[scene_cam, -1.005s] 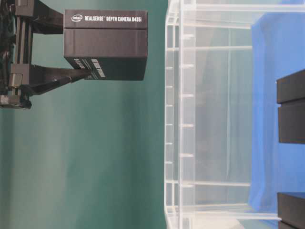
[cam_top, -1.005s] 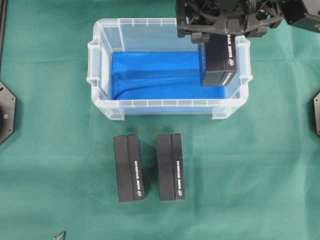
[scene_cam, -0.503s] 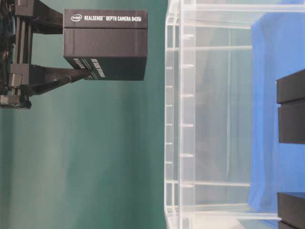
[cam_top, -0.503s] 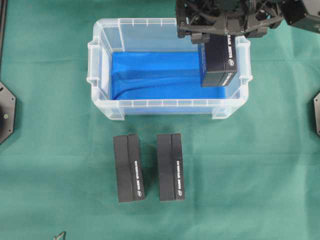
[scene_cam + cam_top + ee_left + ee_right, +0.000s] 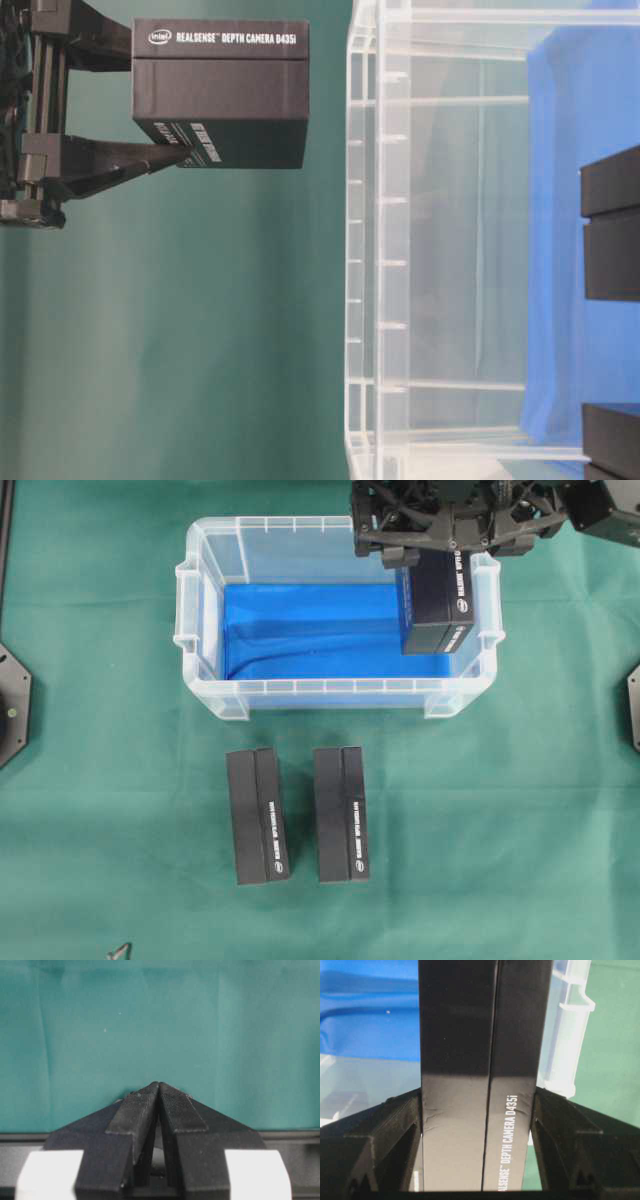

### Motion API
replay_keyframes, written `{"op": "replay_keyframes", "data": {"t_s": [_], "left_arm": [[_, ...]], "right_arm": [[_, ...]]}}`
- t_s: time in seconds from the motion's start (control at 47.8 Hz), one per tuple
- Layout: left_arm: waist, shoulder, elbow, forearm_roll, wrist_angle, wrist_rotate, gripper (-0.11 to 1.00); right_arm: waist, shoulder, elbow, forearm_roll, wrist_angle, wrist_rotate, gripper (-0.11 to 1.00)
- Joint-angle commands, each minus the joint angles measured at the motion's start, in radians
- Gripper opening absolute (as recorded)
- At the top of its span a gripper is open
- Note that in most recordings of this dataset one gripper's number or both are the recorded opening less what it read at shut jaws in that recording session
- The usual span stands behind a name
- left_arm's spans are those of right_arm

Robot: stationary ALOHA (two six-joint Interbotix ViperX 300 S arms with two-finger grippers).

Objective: Take the box out of the case with the right arm.
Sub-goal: 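Carry the box over the front wall to the cloth right of the others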

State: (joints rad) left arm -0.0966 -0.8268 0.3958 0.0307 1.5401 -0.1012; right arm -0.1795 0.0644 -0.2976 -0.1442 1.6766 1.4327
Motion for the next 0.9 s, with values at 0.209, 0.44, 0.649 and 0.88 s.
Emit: {"op": "replay_keyframes", "data": {"t_s": [0.209,0.44,0.649,0.88], "left_arm": [[0.000,0.006,-0.011,0.005,-0.003,0.000,0.00],[0.000,0.009,-0.011,0.003,-0.003,0.000,0.00],[0.000,0.011,-0.011,0.003,-0.003,0.000,0.00],[0.000,0.015,-0.011,0.003,-0.005,0.000,0.00]], "right_arm": [[0.017,-0.040,-0.025,-0.005,0.003,0.002,0.65],[0.072,-0.040,-0.026,-0.005,0.006,0.037,0.65],[0.158,-0.040,-0.026,-0.005,0.034,0.123,0.65],[0.279,-0.040,-0.028,-0.005,0.063,0.250,0.65]]}}
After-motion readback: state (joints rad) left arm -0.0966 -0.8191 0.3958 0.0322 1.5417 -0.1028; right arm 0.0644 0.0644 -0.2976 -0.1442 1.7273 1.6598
